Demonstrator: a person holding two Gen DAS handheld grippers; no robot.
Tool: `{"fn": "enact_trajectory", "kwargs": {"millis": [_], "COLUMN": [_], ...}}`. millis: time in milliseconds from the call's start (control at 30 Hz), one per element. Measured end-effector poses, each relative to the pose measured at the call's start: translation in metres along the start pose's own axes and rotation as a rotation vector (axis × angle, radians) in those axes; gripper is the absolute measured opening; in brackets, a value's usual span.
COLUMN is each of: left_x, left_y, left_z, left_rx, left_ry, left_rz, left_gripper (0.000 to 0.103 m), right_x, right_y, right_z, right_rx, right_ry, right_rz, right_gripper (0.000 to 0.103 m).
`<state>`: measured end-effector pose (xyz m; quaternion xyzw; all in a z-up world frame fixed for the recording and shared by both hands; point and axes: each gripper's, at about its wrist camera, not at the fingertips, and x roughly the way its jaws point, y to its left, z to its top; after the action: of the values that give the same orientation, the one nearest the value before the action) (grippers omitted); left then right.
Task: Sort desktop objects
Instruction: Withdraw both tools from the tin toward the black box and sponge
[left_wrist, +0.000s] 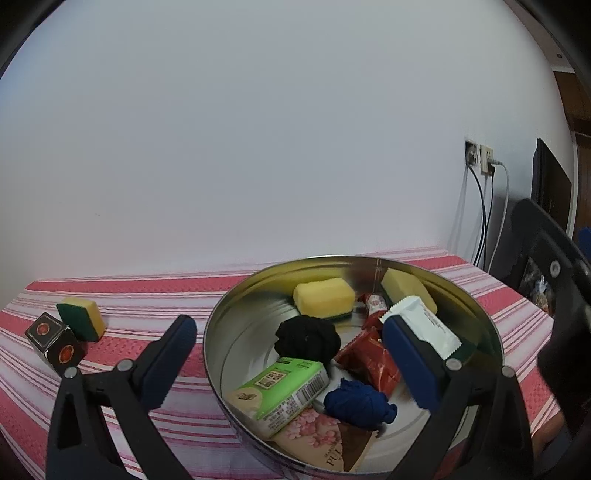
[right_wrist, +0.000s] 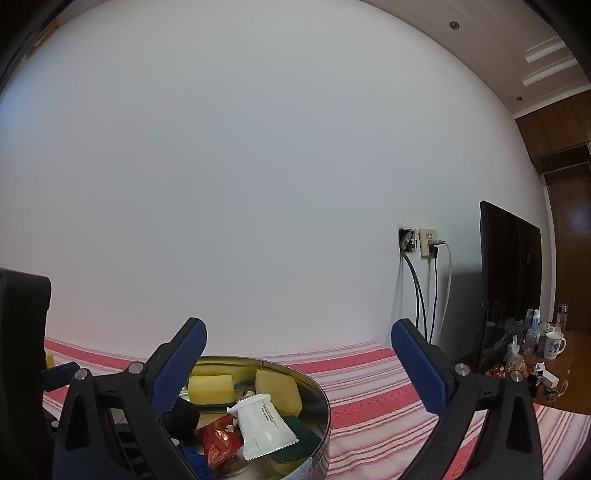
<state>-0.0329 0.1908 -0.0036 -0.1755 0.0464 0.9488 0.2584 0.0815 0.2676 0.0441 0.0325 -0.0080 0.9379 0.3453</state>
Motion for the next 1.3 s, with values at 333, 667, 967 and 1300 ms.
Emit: {"fn": "enact_trajectory", "kwargs": {"millis": [333,667,967,1300], "left_x": [-0.008,-0.028,-0.033,-0.034], "left_y": [0.007,0.029,0.08,0.178], "left_z": [-0.002,-0.01,-0.014,-0.019], "left_rx": [-0.022,-0.027,-0.075,-0.197], "left_ry": [-0.012,-0.022,-0.001,0.038], "left_rz": [-0.002,0.028,0.115,0.282], "left_gripper": [0.102,0.102,0.102,0.102], "right_x": [-0.01,-0.02,-0.025,-0.021], "right_y": [-0.009,0.003,0.044,0.117], "right_z": [0.001,0.003,0.003,0.001], "right_rx": [0.06,0.087,0.092,0.051], "right_ry": [-0.023,-0.009,0.034,0.111], "right_rz": [0.059,0.109,0.209,0.405], "right_gripper": [0.102,0.102,0.102,0.102]}}
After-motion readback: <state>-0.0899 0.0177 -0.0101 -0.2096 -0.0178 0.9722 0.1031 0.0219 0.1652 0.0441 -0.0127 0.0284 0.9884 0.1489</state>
